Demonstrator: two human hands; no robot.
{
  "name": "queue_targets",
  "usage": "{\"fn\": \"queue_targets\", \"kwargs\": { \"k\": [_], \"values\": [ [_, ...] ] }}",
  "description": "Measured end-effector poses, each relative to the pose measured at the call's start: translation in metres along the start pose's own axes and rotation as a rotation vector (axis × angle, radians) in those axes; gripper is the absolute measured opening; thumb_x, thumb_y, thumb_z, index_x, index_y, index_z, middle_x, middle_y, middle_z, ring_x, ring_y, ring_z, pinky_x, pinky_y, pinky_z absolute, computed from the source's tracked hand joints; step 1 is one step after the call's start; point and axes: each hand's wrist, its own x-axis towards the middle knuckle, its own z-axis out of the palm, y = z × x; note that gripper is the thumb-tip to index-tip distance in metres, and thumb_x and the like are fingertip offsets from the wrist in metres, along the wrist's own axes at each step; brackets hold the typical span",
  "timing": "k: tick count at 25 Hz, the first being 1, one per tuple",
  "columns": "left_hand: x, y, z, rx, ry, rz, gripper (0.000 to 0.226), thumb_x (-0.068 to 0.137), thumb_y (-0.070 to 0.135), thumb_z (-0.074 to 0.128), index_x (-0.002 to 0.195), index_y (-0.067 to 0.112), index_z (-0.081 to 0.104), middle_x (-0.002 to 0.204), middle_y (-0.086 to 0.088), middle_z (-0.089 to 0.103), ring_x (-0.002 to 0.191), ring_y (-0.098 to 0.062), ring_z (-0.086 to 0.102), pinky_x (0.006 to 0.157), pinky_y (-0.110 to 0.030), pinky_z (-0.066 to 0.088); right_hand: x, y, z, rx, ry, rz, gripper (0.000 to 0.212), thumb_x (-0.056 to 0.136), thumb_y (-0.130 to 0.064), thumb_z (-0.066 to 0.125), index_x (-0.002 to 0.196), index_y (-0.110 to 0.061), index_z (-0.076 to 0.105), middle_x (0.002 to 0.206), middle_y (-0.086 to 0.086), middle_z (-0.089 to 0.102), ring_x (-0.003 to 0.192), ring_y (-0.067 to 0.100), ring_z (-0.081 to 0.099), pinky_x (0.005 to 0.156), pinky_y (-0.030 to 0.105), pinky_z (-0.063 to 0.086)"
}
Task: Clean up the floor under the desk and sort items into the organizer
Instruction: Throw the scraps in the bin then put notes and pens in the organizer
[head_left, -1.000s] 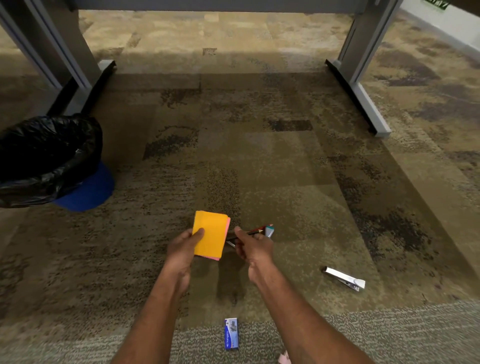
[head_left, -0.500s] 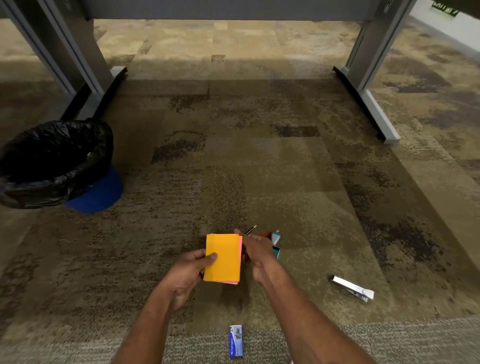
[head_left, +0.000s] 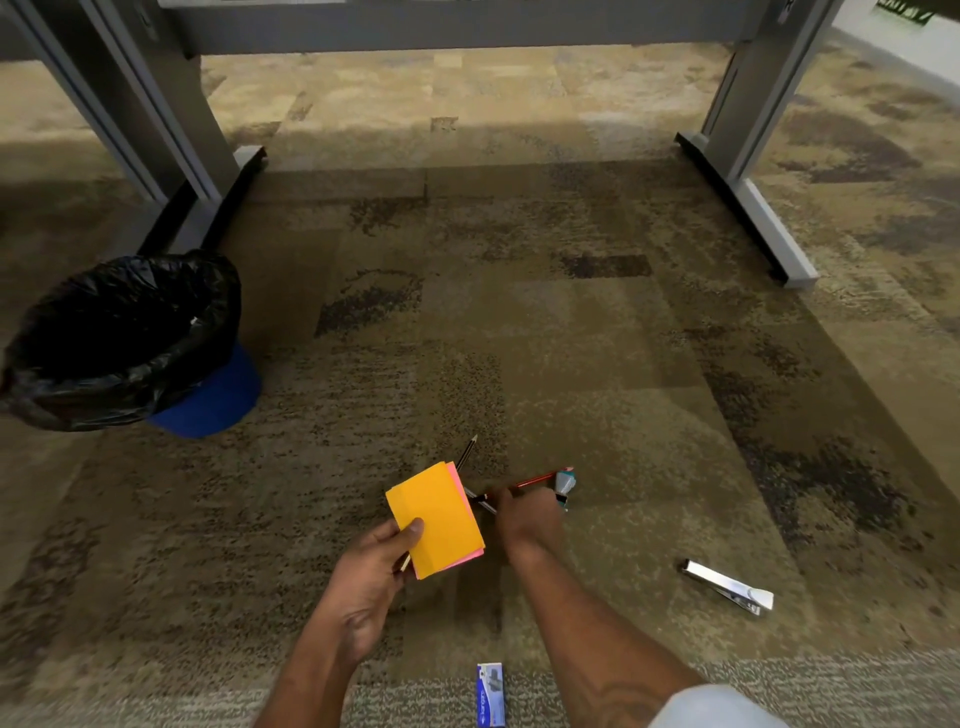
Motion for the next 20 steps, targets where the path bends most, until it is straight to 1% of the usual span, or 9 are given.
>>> {"fn": "queue_targets", "kwargs": {
  "k": [2,4,7,8,10,12,15,18,20],
  "values": [
    [-0.003,0.001,-0.004,-0.038,-0.008,0.002,0.021,0.096,0.013,0.058,0.113,0.009,0.07,0.109,-0.003,0.078,0.104,-0.02,0.067,0.089,-0.042,0.052,0.002,-0.009,0.004,0.023,-0.013,0.002,0.028,0.079,-0.03,0.065,0.096,-0.009,0.071,0.1,0.011,0.073,0.098,0.032,0.066,0.085,0.037,0.054],
    [-0.005,0.003,-0.009,-0.079,-0.001,-0.004,0.022,0.095,0.013,0.059,0.114,0.01,0.069,0.111,-0.003,0.077,0.105,-0.021,0.066,0.097,-0.046,0.048,0.008,-0.013,0.004,0.037,0.0,0.047,0.032,0.077,-0.022,0.061,0.104,-0.005,0.066,0.103,0.016,0.071,0.102,0.035,0.065,0.086,0.039,0.054],
    [-0.003,0.006,-0.014,-0.158,0.019,-0.009,0.023,0.095,0.013,0.06,0.116,0.009,0.068,0.114,-0.005,0.076,0.109,-0.022,0.065,0.095,-0.044,0.05,0.01,-0.013,0.002,0.11,-0.054,0.048,0.027,0.075,-0.022,0.058,0.086,-0.001,0.072,0.084,0.015,0.075,0.083,0.033,0.072,0.075,0.043,0.059],
    [-0.001,0.007,-0.014,-0.181,0.023,-0.008,0.024,0.095,0.012,0.059,0.117,0.008,0.067,0.115,-0.006,0.075,0.11,-0.022,0.065,0.093,-0.043,0.05,0.005,-0.013,0.002,0.141,-0.085,-0.006,0.023,0.078,-0.023,0.06,0.078,-0.003,0.073,0.077,0.012,0.074,0.074,0.029,0.071,0.069,0.04,0.059],
    [0.002,0.008,-0.007,-0.215,0.042,-0.005,0.02,0.096,0.009,0.057,0.114,0.007,0.066,0.114,-0.008,0.073,0.105,-0.022,0.065,0.089,-0.043,0.051,-0.013,-0.015,0.003,0.186,-0.206,-0.124,0.02,0.083,-0.02,0.067,0.068,-0.008,0.075,0.069,0.006,0.072,0.063,0.017,0.064,0.06,0.031,0.049],
    [0.006,0.005,0.001,-0.246,0.071,-0.01,0.02,0.097,0.008,0.055,0.115,0.008,0.065,0.113,-0.01,0.071,0.099,-0.023,0.065,0.087,-0.042,0.05,-0.032,-0.018,0.003,0.246,-0.365,-0.18,0.02,0.087,-0.013,0.065,0.07,-0.013,0.077,0.068,0.002,0.072,0.059,0.009,0.06,0.054,0.022,0.045],
    [0.011,0.002,0.008,-0.312,0.055,-0.043,0.029,0.096,0.008,0.056,0.125,0.005,0.059,0.123,-0.017,0.067,0.097,-0.028,0.067,0.087,-0.045,0.054,-0.038,-0.02,-0.003,0.28,-0.524,-0.195,0.023,0.091,-0.003,0.058,0.077,-0.007,0.076,0.055,-0.006,0.065,0.044,-0.003,0.052,0.042,0.012,0.038],
    [0.013,0.002,0.012,-0.38,-0.031,-0.103,0.033,0.097,0.007,0.054,0.13,0.002,0.055,0.128,-0.022,0.064,0.103,-0.033,0.066,0.077,-0.051,0.06,-0.03,-0.018,-0.014,0.242,-0.564,-0.183,0.021,0.091,-0.001,0.058,0.083,-0.005,0.077,0.052,-0.009,0.065,0.039,-0.006,0.05,0.04,0.01,0.036],
    [0.012,0.001,0.017,-0.393,-0.052,-0.12,0.034,0.097,0.006,0.053,0.131,0.002,0.053,0.124,-0.021,0.065,0.103,-0.034,0.065,0.076,-0.052,0.06,-0.027,-0.016,-0.015,0.233,-0.546,-0.163,0.017,0.088,0.0,0.062,0.082,-0.003,0.077,0.06,-0.004,0.069,0.046,-0.004,0.054,0.043,0.011,0.04]
  ]
}}
